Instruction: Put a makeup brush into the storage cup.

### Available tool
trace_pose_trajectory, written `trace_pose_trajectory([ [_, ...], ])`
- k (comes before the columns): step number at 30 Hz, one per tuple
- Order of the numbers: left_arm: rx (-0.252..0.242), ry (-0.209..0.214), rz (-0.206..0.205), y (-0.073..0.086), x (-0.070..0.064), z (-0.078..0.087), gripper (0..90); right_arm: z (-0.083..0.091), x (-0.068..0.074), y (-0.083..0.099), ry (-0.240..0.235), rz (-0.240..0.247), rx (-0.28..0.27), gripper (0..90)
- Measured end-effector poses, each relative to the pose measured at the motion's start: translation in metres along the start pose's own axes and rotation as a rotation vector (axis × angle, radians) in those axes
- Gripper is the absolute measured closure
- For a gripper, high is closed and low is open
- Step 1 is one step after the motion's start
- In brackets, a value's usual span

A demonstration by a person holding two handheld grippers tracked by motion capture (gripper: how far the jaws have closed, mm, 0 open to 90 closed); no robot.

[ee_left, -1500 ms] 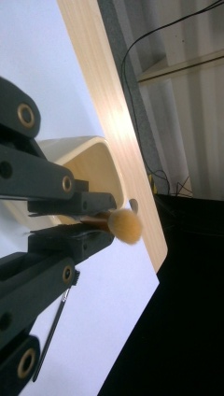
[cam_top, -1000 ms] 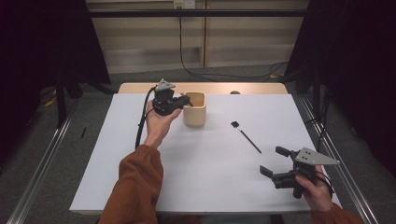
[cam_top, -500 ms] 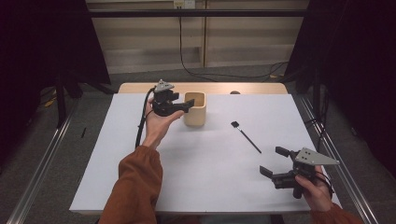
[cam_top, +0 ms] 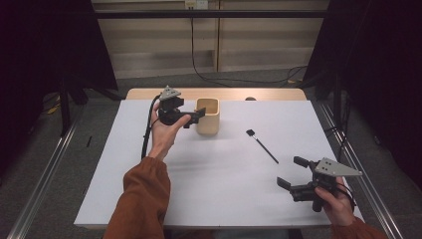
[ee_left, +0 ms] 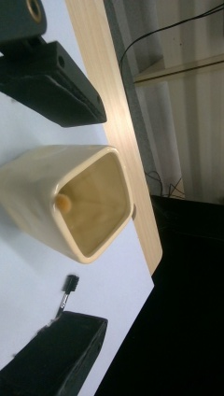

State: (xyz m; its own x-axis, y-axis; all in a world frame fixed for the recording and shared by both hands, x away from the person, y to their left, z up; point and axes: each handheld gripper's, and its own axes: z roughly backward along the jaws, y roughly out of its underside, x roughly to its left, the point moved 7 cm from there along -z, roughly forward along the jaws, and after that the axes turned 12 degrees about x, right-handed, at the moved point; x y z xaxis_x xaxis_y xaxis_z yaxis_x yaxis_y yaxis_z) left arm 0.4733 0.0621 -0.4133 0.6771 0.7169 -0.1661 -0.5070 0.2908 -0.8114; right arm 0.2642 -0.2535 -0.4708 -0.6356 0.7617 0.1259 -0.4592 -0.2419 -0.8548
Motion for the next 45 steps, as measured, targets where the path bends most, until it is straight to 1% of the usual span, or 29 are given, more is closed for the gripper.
trace_pose_trajectory([
  [2, -0.007, -0.006, -0.007, 0.002, 0.0, 0.002, 3.6, 0.0, 0.0, 0.0, 0.001, -0.001, 0.0, 0.2],
  [3, -0.018, -0.011, 0.001, 0.003, 0.0, 0.004, 3.6, 0.0, 0.0, 0.0, 0.002, -0.002, 0.001, 0.2],
  [4, -0.019, -0.009, 0.005, 0.004, -0.001, 0.005, 3.5, 0.0, 0.0, 0.0, 0.002, -0.001, 0.0, 0.2],
  [5, -0.024, 0.001, -0.005, 0.005, -0.002, 0.006, 3.5, 0.0, 0.0, 0.0, 0.002, -0.001, -0.002, 0.3],
  [6, -0.028, -0.002, -0.016, 0.006, -0.003, 0.008, 3.5, 0.0, 0.0, -0.001, 0.002, -0.003, -0.004, 0.3],
  [8, -0.031, -0.015, -0.023, 0.006, -0.003, 0.011, 3.6, -0.001, -0.001, 0.0, 0.004, 0.002, -0.001, 0.3],
  [10, -0.046, -0.002, -0.024, 0.007, -0.004, 0.014, 3.5, -0.001, -0.001, 0.0, 0.004, 0.001, -0.002, 0.3],
  [11, -0.051, -0.008, -0.035, 0.007, -0.004, 0.016, 3.5, -0.001, -0.001, 0.0, 0.004, 0.001, -0.002, 0.3],
  [15, -0.049, -0.017, -0.048, 0.012, -0.005, 0.018, 3.5, 0.0, -0.001, 0.0, 0.004, -0.003, -0.001, 0.3],
  [16, -0.055, -0.016, -0.043, 0.013, -0.005, 0.02, 3.5, -0.001, -0.001, 0.0, 0.005, 0.0, 0.0, 0.3],
  [17, -0.058, -0.004, -0.039, 0.014, -0.006, 0.021, 3.5, -0.001, -0.001, 0.0, 0.005, -0.001, -0.001, 0.3],
  [20, -0.054, -0.008, -0.048, 0.019, -0.006, 0.024, 3.4, -0.001, -0.001, 0.0, 0.006, -0.002, 0.001, 0.3],
  [23, -0.068, -0.007, -0.053, 0.023, -0.008, 0.03, 3.4, -0.001, -0.001, 0.0, 0.005, 0.001, 0.0, 0.3],
  [25, -0.064, -0.008, -0.064, 0.027, -0.009, 0.034, 3.4, -0.001, -0.001, 0.0, 0.005, 0.002, 0.0, 0.3],
  [27, -0.071, -0.012, -0.061, 0.03, -0.009, 0.039, 3.3, -0.001, -0.001, 0.0, 0.006, 0.001, 0.0, 0.3],
  [28, -0.075, -0.008, -0.06, 0.032, -0.009, 0.041, 3.3, -0.001, -0.001, 0.0, 0.006, 0.002, 0.0, 0.2],
  [31, -0.066, -0.018, -0.066, 0.039, -0.009, 0.045, 2.1, -0.002, -0.001, 0.0, 0.005, -0.001, 0.003, 0.3],
  [32, -0.068, -0.016, -0.059, 0.04, -0.009, 0.045, 2.0, -0.002, -0.001, 0.0, 0.004, 0.0, 0.003, 0.3],
  [34, -0.054, -0.015, -0.054, 0.045, -0.009, 0.045, 2.0, -0.002, -0.001, 0.0, 0.005, -0.001, 0.003, 0.3],
  [37, -0.044, -0.02, -0.054, 0.05, -0.01, 0.047, 2.4, -0.002, -0.001, 0.0, 0.006, -0.001, 0.003, 0.3],
  [41, -0.04, -0.025, -0.065, 0.058, -0.012, 0.054, 2.5, -0.002, -0.001, 0.0, 0.006, -0.002, 0.006, 0.4],
  [43, -0.047, -0.026, -0.066, 0.061, -0.012, 0.059, 2.5, -0.002, -0.001, 0.0, 0.006, 0.0, 0.004, 0.2],
  [45, -0.056, -0.03, -0.05, 0.064, -0.014, 0.062, 1.1, -0.002, -0.001, 0.0, 0.008, -0.001, 0.005, 0.3],
])
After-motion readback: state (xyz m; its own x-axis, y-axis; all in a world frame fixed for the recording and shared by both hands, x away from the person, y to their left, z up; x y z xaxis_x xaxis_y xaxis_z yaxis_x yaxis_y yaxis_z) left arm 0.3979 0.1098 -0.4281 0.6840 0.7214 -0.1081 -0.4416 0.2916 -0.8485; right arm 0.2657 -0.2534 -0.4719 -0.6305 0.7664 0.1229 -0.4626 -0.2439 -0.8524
